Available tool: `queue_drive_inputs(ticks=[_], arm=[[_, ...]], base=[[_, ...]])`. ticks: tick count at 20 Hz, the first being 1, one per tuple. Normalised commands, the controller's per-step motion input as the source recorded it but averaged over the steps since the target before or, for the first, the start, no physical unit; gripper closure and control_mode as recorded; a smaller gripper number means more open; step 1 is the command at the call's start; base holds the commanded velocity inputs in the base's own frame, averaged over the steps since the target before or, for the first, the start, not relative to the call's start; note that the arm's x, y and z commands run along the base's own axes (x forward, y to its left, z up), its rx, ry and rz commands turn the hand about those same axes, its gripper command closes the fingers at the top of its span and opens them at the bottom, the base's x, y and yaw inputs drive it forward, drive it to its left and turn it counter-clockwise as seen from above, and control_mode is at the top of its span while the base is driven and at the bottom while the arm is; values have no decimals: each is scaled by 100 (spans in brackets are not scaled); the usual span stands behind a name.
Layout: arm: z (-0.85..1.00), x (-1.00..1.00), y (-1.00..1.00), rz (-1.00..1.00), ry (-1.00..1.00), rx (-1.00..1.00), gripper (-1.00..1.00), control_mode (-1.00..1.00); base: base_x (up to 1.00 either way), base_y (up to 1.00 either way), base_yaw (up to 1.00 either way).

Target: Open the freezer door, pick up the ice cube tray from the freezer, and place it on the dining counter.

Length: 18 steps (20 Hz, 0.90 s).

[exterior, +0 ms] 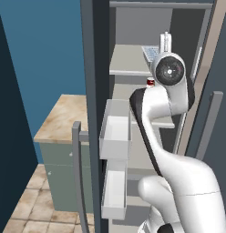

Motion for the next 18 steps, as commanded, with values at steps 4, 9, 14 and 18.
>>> queue_drive_inputs(ticks=[4, 9, 14, 18], arm=[[0, -71, 3, 0, 0, 0, 100, -100], [0, -70, 0, 0, 0, 0, 100, -100], [0, -69, 0, 0, 2, 0, 100, -100], [0, -66, 0, 0, 3, 0, 100, -100]], base=[[0, 0, 0], [0, 0, 0], [0, 0, 0], [0, 0, 0]])
